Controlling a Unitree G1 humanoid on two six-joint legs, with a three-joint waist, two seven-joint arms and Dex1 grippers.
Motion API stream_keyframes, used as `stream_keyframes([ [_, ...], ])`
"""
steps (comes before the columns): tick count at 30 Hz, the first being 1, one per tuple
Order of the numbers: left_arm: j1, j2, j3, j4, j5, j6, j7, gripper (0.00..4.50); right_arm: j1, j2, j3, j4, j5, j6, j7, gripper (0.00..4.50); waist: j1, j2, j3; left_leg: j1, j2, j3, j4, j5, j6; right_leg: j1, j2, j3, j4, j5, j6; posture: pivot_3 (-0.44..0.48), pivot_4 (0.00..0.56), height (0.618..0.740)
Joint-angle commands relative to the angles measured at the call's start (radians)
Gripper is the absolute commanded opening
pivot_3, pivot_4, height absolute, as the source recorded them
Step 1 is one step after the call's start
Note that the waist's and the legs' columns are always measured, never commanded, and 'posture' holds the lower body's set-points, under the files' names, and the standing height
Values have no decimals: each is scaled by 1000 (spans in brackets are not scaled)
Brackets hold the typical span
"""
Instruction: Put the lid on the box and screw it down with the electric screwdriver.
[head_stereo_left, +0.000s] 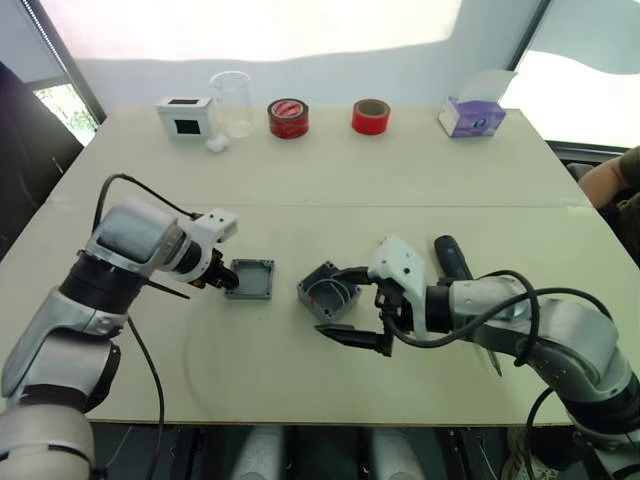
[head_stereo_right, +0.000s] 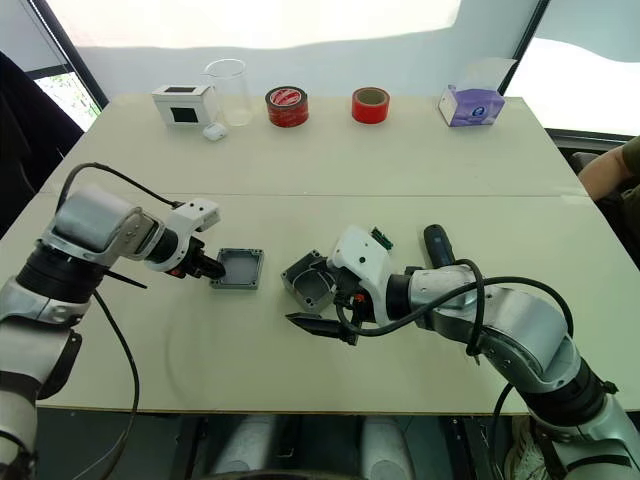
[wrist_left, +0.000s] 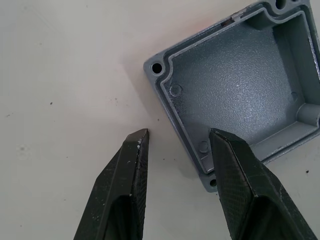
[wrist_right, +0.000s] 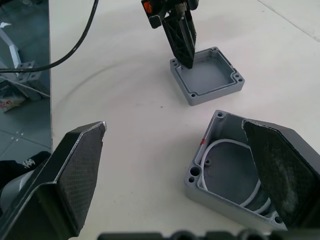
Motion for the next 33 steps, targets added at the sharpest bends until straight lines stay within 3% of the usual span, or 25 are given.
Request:
stream_keyframes([
  [1, 8, -34, -3, 53, 24, -41, 28, 752, -1, 14, -47, -42, 10, 17, -20, 4500, 11, 0, 0, 1, 0, 0, 0, 0, 0, 1, 0, 0, 0, 0, 0, 0, 150, 740],
  [3, 8, -50, 11, 71, 29, -50, 41, 45, 0, 17, -58, -46, 16, 29, -27, 4500, 16, 0, 0, 5, 0, 0, 0, 0, 0, 4, 0, 0, -1, 0, -1, 0, 150, 740],
  [8, 16, -106, 91, 84, 32, -47, 79, 45, 3, 9, -86, -41, 21, 51, -20, 4500, 18, 1, -1, 7, 0, 0, 0, 0, 0, 5, -1, 0, 0, -1, -1, 0, 150, 740],
  [12, 14, -133, 232, 54, 37, -123, 124, 45, -8, 62, -217, 50, 115, 83, -78, 4500, 19, 1, -1, 7, -1, 0, 0, 0, 0, 6, -2, 0, 0, -1, -1, 0, 150, 740],
  [15, -4, -154, 373, 13, 22, -336, 135, 45, -74, 148, -341, 181, 179, 97, -201, 4500, 14, -2, 0, 6, -1, 0, 0, 1, -1, 4, -2, 0, 1, 0, -1, 0, 150, 740],
  [17, -11, -211, 472, -47, 4, -572, 151, 45, -167, 219, -416, 317, 223, 119, -314, 4500, 14, -2, 0, 4, -1, 0, -1, 2, -4, 1, -2, 0, 1, 0, -1, 0, 150, 740],
  [19, -14, -274, 525, -86, -24, -673, 165, 45, -245, 261, -448, 401, 241, 131, -371, 4500, 15, -2, 0, 3, -1, 0, -3, 6, -11, -1, -3, 1, 0, 0, -2, 0, 150, 740],
  [24, 1, -390, 512, -111, -16, -810, 202, 45, -327, 272, -448, 465, 239, 146, -353, 4500, 13, -1, 0, 3, -2, 1, -6, 6, -11, -1, -4, 1, 0, 0, -2, 0, 150, 740],
  [33, 10, -465, 453, -71, 0, -930, 191, 45, -369, 307, -454, 465, 284, 172, -366, 4500, 8, -1, 0, 3, -4, 2, -5, 3, -5, -1, -5, 1, 0, 0, -2, 0, 150, 740],
])
